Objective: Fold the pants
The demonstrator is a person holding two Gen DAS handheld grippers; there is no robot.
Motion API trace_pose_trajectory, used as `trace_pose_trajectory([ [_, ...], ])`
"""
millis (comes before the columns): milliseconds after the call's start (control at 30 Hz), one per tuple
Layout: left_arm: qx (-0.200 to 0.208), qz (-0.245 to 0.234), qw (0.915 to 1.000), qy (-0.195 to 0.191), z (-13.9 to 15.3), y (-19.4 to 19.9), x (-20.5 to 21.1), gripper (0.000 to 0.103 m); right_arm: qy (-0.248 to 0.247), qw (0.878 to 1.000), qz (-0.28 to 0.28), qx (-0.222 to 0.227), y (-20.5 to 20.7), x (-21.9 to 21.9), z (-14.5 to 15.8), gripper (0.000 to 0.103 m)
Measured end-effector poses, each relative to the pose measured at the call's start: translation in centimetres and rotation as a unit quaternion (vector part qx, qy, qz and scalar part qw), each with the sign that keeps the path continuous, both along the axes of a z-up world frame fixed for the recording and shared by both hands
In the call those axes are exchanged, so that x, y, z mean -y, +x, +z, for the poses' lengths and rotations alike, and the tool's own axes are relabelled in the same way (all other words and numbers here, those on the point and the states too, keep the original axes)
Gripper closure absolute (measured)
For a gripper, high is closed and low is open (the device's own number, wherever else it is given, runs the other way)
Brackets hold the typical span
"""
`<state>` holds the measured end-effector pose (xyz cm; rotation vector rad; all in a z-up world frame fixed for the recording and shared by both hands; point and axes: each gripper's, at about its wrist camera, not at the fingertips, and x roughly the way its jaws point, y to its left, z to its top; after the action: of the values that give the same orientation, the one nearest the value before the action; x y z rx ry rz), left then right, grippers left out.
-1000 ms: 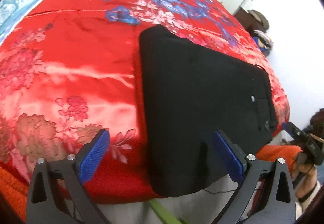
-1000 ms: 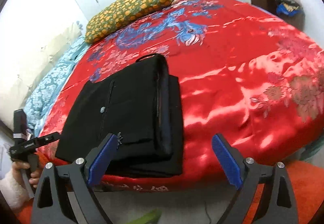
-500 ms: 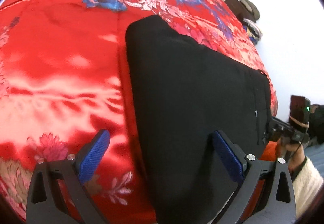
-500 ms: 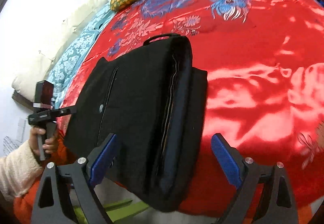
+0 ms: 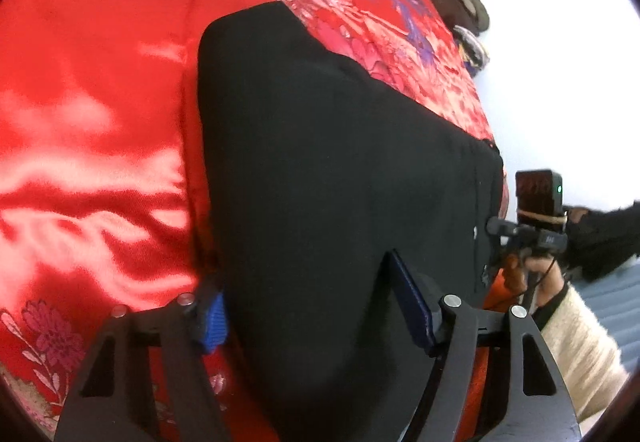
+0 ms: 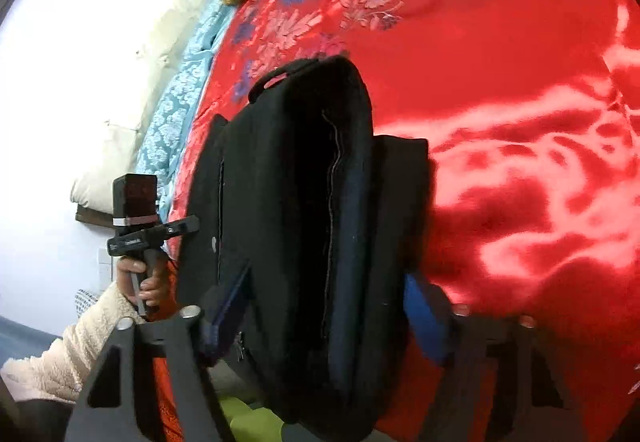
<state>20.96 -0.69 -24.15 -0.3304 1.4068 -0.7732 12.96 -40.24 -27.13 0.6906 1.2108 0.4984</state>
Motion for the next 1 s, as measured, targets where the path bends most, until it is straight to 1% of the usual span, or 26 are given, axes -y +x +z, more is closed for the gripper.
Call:
trace_pose_trajectory([
  [33, -0.001, 0.0, 1.0, 0.004, 0.1, 0.0, 0.1, 0.031, -0.005, 1.0, 0.002, 0.001, 0.0, -0.1, 0.2, 0.043],
  [67, 0.005, -0.002, 0.9999, 0.014, 0.2, -0.1, 0.4, 0.039, -0.012, 1.0, 0.004, 0.002, 0.0, -0.2, 0.3, 0.047],
  [100, 0.014, -0.006, 0.9997, 0.02, 0.6, -0.3, 0.7, 0.056, -0.019, 1.0, 0.004, 0.005, -0.1, -0.5, 0.5, 0.053],
  [133, 0.02, -0.005, 0.9996, 0.017, 1.1, -0.4, 0.8, 0.065, -0.03, 0.999, 0.005, 0.012, -0.1, -0.9, 1.0, 0.057],
  [167, 0.02, -0.001, 0.9997, 0.013, 1.3, -0.6, 0.7, 0.076, -0.038, 0.999, 0.005, 0.017, -0.3, -1.1, 1.3, 0.059],
  [200, 0.019, 0.006, 0.9997, 0.009, 1.7, -0.6, 0.6, 0.082, -0.049, 0.999, 0.005, 0.023, -0.2, -1.5, 1.8, 0.062],
  [300, 0.035, 0.015, 0.9992, 0.013, 3.3, -1.3, 0.5, 0.084, -0.073, 0.997, 0.002, 0.04, -0.3, -2.2, 3.4, 0.067],
  [367, 0.047, 0.021, 0.9986, 0.012, 4.4, -1.6, 0.4, 0.084, -0.081, 0.995, 0.005, 0.062, -0.6, -2.6, 4.9, 0.069],
  [467, 0.067, 0.028, 0.9974, 0.001, 6.6, -1.3, 0.0, 0.084, -0.078, 0.993, 0.013, 0.085, -0.4, -3.3, 6.8, 0.072],
  [567, 0.087, 0.034, 0.9956, -0.005, 8.9, 0.1, -0.1, 0.084, -0.075, 0.991, 0.019, 0.106, 0.5, -3.9, 8.7, 0.073],
  [667, 0.105, 0.044, 0.9934, -0.01, 11.0, 2.9, -0.4, 0.084, -0.071, 0.989, 0.015, 0.127, 3.0, -4.1, 10.6, 0.074],
  [800, 0.128, 0.057, 0.99, -0.006, 12.9, 7.6, 0.0, 0.084, -0.074, 0.985, 0.008, 0.153, 8.0, -3.8, 12.8, 0.074],
  [833, 0.137, 0.061, 0.9887, -0.003, 13.3, 9.4, 0.4, 0.084, -0.075, 0.984, 0.007, 0.159, 9.7, -3.7, 13.2, 0.074],
  [900, 0.142, 0.069, 0.9875, -0.001, 13.3, 12.4, 1.0, 0.084, -0.079, 0.983, 0.002, 0.164, 12.4, -3.4, 13.5, 0.074],
  [933, 0.143, 0.073, 0.987, 0.001, 13.1, 13.9, 1.5, 0.084, -0.08, 0.983, -0.002, 0.166, 14.4, -3.2, 13.5, 0.074],
  [1000, 0.144, 0.079, 0.9863, 0.006, 12.4, 16.4, 1.8, 0.084, -0.083, 0.982, -0.007, 0.168, 17.0, -2.9, 13.3, 0.074],
])
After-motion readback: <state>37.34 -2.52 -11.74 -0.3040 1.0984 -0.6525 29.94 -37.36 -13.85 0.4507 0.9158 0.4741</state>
